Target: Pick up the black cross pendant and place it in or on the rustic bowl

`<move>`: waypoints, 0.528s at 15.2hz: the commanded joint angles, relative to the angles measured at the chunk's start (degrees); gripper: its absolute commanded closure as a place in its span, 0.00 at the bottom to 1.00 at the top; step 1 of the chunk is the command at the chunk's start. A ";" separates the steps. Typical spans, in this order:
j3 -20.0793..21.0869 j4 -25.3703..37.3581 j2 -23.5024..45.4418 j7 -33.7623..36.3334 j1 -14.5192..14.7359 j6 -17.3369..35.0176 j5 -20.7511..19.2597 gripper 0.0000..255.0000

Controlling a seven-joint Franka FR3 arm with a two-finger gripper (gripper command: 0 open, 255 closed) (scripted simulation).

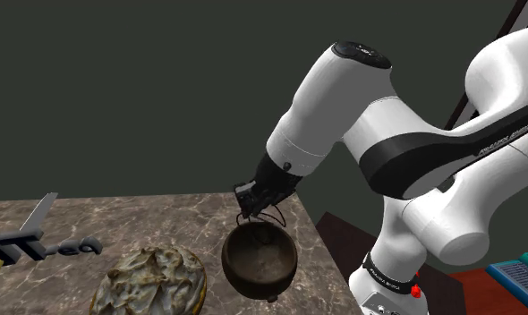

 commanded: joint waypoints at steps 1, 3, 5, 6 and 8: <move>0.16 -1.65 -0.57 0.45 0.10 1.02 -0.03 1.00; 0.36 -2.80 0.02 0.98 -0.07 2.73 -0.31 1.00; 0.57 -3.92 0.68 1.52 -0.27 4.46 -0.63 1.00; 0.68 -4.46 1.04 1.81 -0.38 5.34 -0.81 1.00; 0.93 -5.50 1.81 2.40 -0.64 7.13 -1.19 1.00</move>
